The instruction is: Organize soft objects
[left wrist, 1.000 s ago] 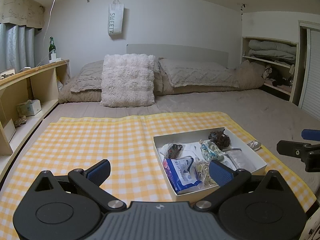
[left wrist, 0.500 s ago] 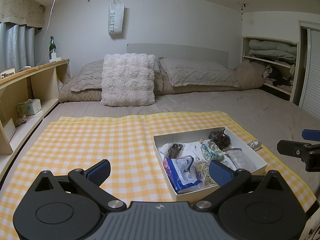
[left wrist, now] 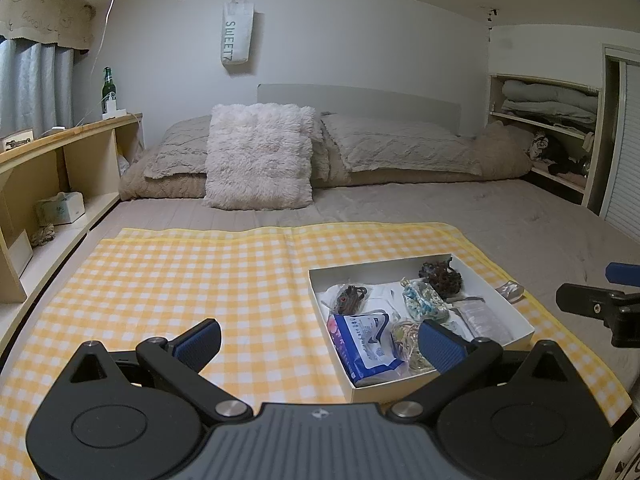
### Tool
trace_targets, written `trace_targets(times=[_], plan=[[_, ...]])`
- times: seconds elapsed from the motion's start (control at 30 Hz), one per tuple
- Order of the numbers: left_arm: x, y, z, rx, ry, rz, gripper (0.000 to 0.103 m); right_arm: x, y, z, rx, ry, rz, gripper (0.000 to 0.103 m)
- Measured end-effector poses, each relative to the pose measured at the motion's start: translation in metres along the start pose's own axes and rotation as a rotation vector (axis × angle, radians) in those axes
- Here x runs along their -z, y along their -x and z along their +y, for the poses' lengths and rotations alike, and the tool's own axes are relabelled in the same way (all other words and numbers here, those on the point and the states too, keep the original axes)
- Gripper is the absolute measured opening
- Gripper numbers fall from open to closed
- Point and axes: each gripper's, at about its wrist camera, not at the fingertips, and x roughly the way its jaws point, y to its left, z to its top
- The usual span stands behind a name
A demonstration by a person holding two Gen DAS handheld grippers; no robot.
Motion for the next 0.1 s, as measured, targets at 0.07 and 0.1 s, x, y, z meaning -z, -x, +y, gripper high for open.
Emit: trace_targets(times=[0.07, 0.1], plan=[[0.0000, 0.0000, -0.0002, 0.000, 0.001, 0.000, 0.103, -0.0001, 0.0000, -0.0002, -0.001, 0.000, 0.000, 0.103], [0.0004, 0.0005, 0.0001, 0.002, 0.001, 0.001, 0.103, -0.0001, 0.0000, -0.0002, -0.001, 0.000, 0.000, 0.103]])
